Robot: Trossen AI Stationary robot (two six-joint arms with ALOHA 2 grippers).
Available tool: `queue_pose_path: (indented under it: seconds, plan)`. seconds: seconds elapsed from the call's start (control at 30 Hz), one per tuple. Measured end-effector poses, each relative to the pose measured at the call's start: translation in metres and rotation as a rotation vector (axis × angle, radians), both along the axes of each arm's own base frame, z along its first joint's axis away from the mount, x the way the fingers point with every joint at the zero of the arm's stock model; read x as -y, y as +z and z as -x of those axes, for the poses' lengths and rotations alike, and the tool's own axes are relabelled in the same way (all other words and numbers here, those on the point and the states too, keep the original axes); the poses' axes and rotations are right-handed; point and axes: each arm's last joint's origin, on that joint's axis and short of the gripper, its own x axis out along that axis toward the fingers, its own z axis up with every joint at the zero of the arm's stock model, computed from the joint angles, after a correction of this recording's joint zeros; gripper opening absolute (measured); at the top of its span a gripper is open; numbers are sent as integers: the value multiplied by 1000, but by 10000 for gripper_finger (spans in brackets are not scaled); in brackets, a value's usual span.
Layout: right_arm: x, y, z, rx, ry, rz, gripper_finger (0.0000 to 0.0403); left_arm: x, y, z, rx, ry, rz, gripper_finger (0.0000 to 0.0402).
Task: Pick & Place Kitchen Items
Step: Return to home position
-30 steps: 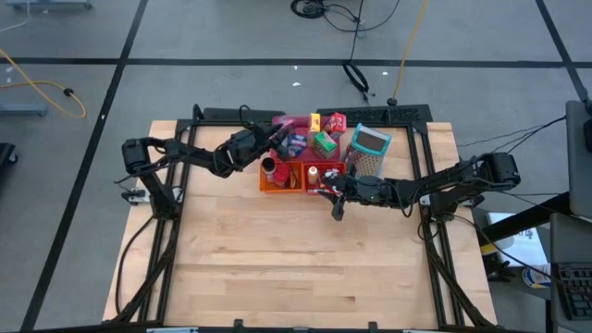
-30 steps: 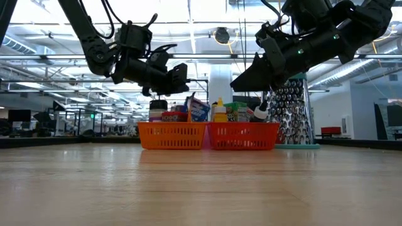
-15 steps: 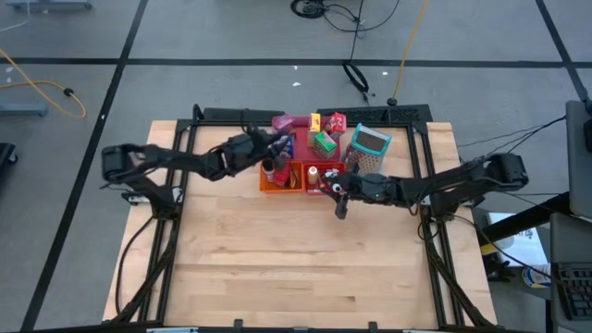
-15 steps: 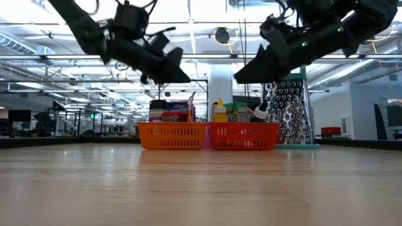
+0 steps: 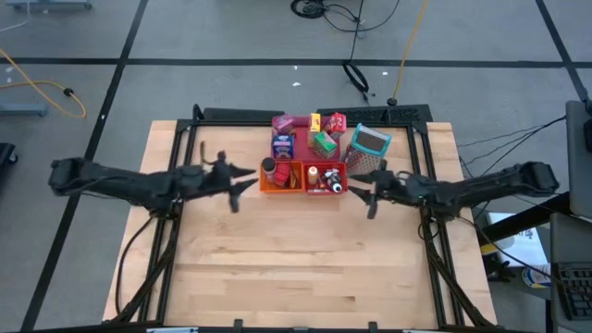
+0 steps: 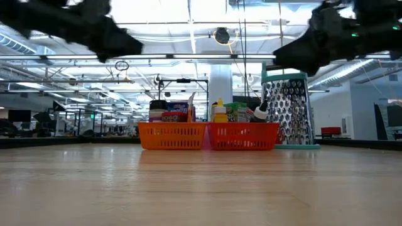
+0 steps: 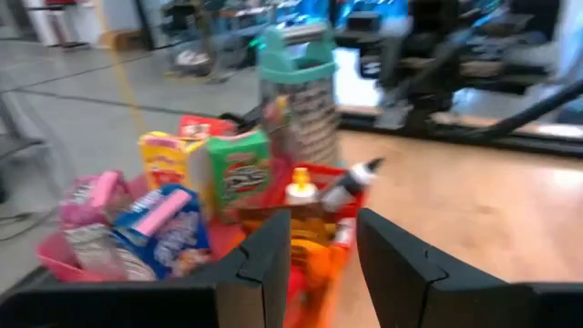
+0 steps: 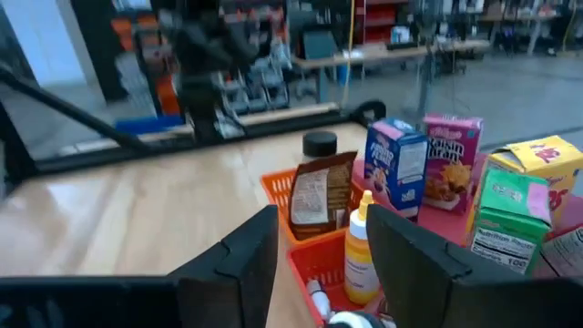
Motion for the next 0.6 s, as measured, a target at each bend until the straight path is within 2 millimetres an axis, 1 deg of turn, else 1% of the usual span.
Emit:
queue_pose_path:
  seconds: [0.1,0.17,0.3,0.37,0.43,0.47,0.53,0.6]
  plan:
    - [0,-4,17,71,7,4,160,12,-8,22,51,-63,33,129]
    - [0,-9,26,92,7,18,160,19,-16,33,73,-106,55,129]
    - [1,-19,43,127,5,57,160,28,-40,50,61,-172,109,129]
    - [2,-19,49,156,2,75,160,32,-49,56,68,-165,144,129]
    - [2,-14,54,205,-20,81,160,34,-53,60,83,-130,157,129]
    - [3,-14,57,200,-36,86,160,36,-54,62,91,-114,150,129]
    - [4,-17,61,159,-52,95,160,39,-52,66,111,-80,117,129]
    - [4,-21,65,118,-41,81,160,42,-50,69,121,-82,80,129]
